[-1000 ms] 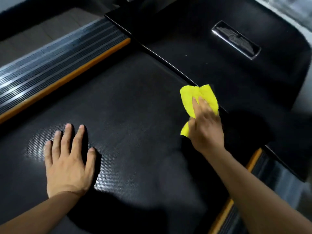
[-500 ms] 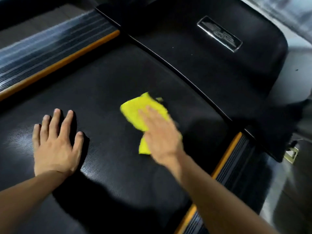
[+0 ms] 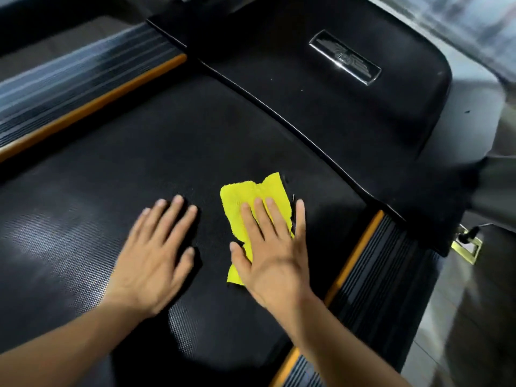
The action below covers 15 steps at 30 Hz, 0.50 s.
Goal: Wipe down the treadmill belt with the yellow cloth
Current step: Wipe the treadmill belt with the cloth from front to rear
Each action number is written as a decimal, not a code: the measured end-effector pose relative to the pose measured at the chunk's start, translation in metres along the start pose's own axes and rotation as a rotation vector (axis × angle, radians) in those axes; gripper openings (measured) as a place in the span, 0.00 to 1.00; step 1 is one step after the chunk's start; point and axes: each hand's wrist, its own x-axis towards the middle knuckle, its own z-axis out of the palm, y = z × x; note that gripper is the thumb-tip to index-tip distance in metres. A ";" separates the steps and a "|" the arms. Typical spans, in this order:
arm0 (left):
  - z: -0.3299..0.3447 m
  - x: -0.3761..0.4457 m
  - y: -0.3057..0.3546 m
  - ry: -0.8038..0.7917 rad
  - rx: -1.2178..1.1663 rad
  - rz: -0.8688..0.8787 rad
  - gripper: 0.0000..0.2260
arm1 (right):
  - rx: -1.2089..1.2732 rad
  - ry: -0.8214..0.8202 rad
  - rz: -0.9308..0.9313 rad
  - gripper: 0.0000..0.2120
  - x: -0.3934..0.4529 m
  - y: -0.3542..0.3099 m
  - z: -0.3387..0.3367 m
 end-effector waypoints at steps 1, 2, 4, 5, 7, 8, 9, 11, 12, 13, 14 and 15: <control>0.004 0.000 0.006 -0.021 -0.005 0.021 0.30 | 0.023 0.031 -0.104 0.31 0.006 0.013 -0.001; 0.007 0.000 0.009 -0.034 -0.015 0.017 0.30 | 0.081 0.039 -0.209 0.31 0.012 0.025 0.000; 0.010 0.001 0.008 -0.044 -0.026 0.002 0.30 | 0.183 -0.014 -0.324 0.31 0.020 0.039 0.005; 0.010 0.000 0.007 -0.048 -0.023 0.004 0.30 | 0.192 -0.051 -0.326 0.31 0.021 0.039 0.009; 0.009 0.000 0.007 -0.061 -0.029 0.005 0.30 | 0.144 -0.064 -0.254 0.31 0.022 0.035 0.018; 0.008 0.001 0.007 -0.063 -0.034 0.009 0.30 | 0.122 -0.055 -0.189 0.31 0.025 0.037 0.021; 0.007 0.001 0.007 -0.067 -0.035 0.015 0.30 | 0.112 -0.034 -0.074 0.31 0.031 0.044 0.022; 0.006 0.000 0.007 -0.078 -0.044 0.011 0.30 | 0.118 0.046 0.282 0.32 0.041 0.066 0.022; 0.006 0.000 0.007 -0.077 -0.049 0.002 0.30 | 0.114 0.087 0.444 0.32 0.042 0.077 0.021; 0.005 0.000 0.008 -0.079 -0.053 -0.003 0.30 | 0.098 0.106 0.561 0.32 0.039 0.085 0.022; 0.004 0.000 0.009 -0.084 -0.060 -0.008 0.30 | 0.085 0.114 0.639 0.31 0.033 0.086 0.022; 0.002 0.000 0.010 -0.088 -0.067 -0.014 0.30 | 0.087 0.118 0.691 0.31 0.030 0.085 0.024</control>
